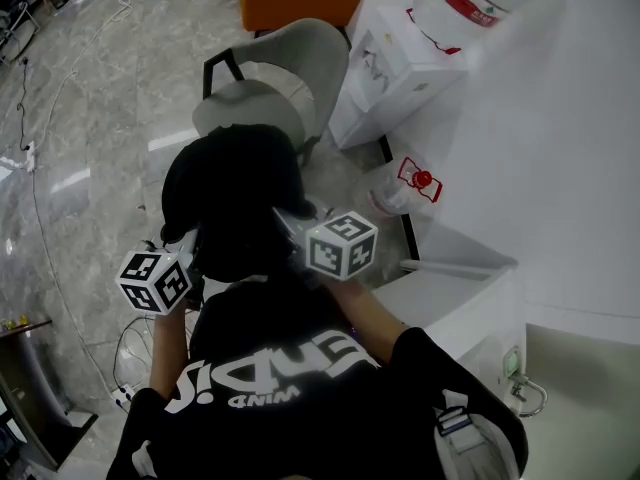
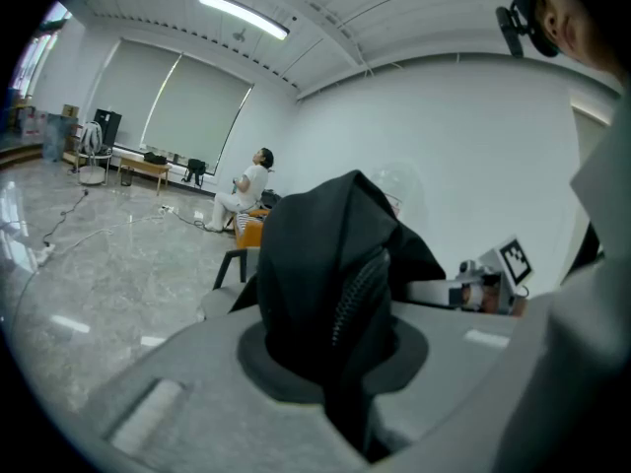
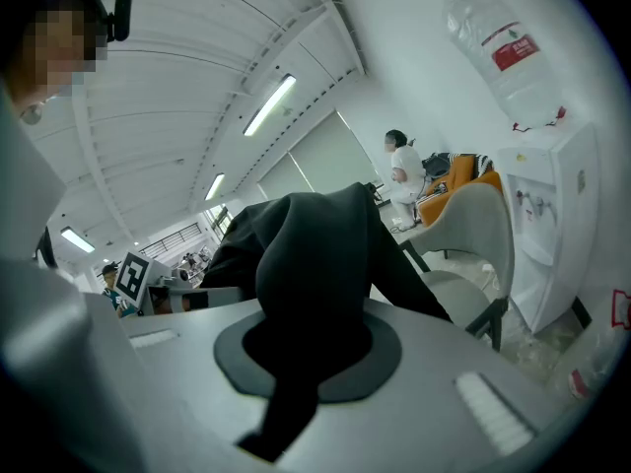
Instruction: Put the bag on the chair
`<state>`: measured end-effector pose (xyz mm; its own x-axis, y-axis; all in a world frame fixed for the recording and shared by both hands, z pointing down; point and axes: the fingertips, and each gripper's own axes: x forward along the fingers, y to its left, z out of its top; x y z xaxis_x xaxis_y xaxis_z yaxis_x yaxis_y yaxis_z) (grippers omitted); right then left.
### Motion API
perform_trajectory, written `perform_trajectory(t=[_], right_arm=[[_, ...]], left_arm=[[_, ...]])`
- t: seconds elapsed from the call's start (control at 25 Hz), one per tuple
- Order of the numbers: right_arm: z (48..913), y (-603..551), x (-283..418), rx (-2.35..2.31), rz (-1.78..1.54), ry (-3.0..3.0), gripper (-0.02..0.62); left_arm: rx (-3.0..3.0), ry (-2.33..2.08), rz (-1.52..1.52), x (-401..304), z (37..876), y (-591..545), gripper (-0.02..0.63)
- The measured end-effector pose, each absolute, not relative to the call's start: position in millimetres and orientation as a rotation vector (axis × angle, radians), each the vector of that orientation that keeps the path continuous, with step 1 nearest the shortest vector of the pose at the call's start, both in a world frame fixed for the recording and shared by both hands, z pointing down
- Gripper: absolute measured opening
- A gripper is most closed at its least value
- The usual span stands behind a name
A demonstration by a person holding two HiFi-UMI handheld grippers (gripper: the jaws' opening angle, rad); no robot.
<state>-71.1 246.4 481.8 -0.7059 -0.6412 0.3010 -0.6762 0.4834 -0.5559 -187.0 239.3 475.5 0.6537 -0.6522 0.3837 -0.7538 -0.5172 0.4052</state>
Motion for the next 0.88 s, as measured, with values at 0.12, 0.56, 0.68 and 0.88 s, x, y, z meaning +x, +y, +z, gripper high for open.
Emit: perform_trajectory(t=[0.12,0.56,0.68,0.88], right_arm=[[480,210,-69,1.158,1.051,-2.666,0.020],[458,75,-39,1.071,1.084,-2.689,0.020],[453,40,-25,1.047,1.086,-2.697,0.020],[451,-12,3,1.021,1.079,-2.702,0.020]], left_arm=[[2.317,-1.109,0.255,-185,473,203,0.038],[2.270,-1.183,0.265,-154,451,73,0.040],[2.254,-1.204,0.263,-139,446,42,0.039],[2.230,-1.232,0.258,-111,444,-6,0.040]])
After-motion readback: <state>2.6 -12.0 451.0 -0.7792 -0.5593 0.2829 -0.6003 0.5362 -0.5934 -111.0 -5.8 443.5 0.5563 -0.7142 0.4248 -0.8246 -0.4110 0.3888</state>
